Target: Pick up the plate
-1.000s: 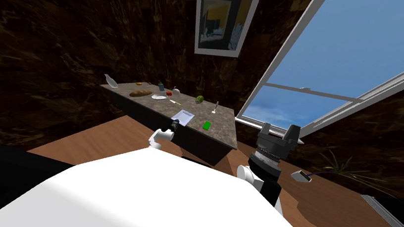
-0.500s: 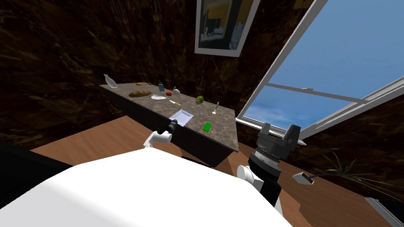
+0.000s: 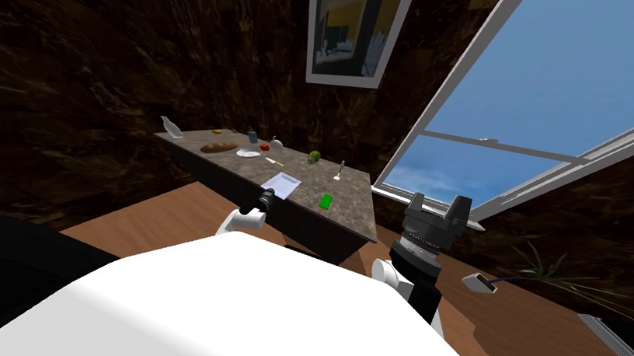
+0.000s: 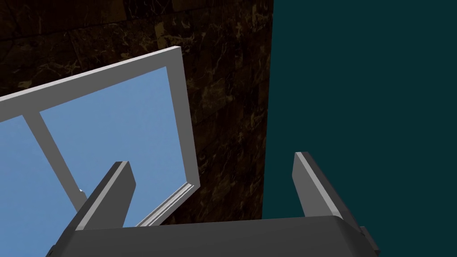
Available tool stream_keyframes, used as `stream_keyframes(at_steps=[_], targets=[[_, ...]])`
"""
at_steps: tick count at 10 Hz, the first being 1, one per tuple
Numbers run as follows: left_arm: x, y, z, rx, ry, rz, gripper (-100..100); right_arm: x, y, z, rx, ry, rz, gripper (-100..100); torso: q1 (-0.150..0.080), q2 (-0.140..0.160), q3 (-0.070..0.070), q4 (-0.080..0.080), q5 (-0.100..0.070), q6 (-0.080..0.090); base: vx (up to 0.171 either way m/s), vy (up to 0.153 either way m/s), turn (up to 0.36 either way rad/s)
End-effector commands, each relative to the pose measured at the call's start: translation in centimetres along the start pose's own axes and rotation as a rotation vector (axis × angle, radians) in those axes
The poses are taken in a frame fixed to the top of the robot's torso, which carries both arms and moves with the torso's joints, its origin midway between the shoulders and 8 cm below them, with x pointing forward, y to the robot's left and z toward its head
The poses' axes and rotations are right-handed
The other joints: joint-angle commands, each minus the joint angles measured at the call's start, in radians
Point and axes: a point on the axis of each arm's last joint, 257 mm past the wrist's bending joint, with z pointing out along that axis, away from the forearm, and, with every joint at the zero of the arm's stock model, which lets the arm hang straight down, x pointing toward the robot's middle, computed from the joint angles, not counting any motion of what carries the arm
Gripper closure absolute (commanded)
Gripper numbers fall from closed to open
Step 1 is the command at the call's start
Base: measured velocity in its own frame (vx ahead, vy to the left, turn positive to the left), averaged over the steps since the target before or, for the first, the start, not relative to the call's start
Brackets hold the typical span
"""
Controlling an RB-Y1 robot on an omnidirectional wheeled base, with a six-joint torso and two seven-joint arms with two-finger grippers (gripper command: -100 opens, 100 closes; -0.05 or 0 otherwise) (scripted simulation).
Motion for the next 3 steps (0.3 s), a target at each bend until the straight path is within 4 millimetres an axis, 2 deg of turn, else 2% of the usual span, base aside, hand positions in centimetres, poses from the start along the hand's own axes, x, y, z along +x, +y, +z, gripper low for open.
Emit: stream_keyframes(at_steps=[1, 2, 3], targets=[[0.0, -1.15, -0.32, 0.021, -0.004, -0.001, 100, 0.0, 0.0, 0.0, 0.0, 0.0, 0.0, 0, 0.0, 0.0, 0.0, 0.0, 0.0, 0.0, -0.009, -0.003, 0.002], [-0.06, -0.87, -0.23, 0.017, -0.003, -0.001, 100, 0.0, 0.0, 0.0, 0.0, 0.0, 0.0, 0, -0.001, 0.0, 0.0, 0.0, 0.0, 0.0, 0.0, 0.0, 0.0], [-0.05, -1.02, -0.25, 0.019, -0.003, -0.001, 0, 0.0, 0.0, 0.0, 0.0, 0.0, 0.0, 0, 0.0, 0.0, 0.0, 0.0, 0.0, 0.0, 0.0, 0.0, 0.0]])
